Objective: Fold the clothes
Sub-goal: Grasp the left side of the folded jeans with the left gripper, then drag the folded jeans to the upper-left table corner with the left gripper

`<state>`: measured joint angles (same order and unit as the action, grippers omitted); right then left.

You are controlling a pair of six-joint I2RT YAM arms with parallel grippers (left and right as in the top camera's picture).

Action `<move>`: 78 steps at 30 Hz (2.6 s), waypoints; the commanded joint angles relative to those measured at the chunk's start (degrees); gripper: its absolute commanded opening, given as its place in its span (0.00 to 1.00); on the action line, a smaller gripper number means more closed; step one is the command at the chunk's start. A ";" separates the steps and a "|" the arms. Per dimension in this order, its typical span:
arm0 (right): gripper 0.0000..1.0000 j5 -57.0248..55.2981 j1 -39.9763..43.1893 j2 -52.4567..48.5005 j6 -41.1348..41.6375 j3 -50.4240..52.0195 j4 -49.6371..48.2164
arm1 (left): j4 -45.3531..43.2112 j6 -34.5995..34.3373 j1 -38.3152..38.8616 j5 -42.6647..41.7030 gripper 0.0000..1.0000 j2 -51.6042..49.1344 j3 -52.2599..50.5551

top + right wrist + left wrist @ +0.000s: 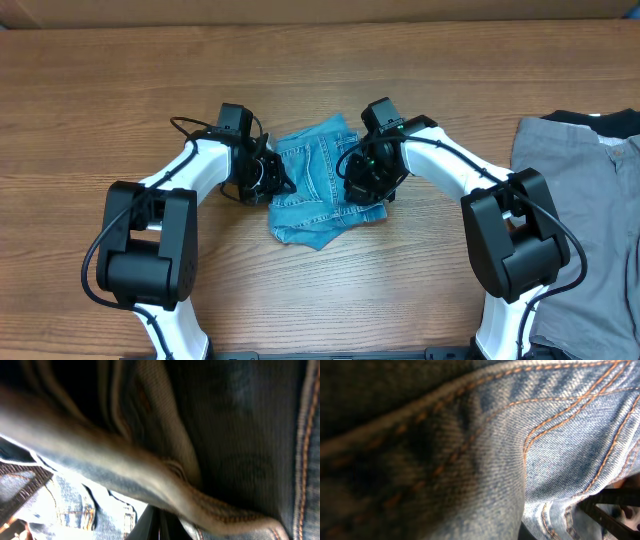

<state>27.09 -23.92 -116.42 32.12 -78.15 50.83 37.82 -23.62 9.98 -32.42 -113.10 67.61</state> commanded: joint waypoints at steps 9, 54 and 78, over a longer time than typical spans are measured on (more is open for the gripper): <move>0.05 -0.59 0.26 14.34 -10.34 -11.96 9.86 | 13.97 5.35 -14.01 -3.19 0.04 -1.09 18.51; 0.06 -1.57 -0.07 17.38 -9.62 -12.68 11.21 | 8.87 25.86 -32.37 18.69 0.12 -3.02 24.11; 0.06 -3.72 -0.07 17.38 -9.40 -12.68 10.58 | -16.46 5.18 -36.35 11.98 0.42 -20.79 26.73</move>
<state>23.75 -23.99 -99.18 22.65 -90.70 61.23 21.69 -14.92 -23.75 -23.53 -129.97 93.82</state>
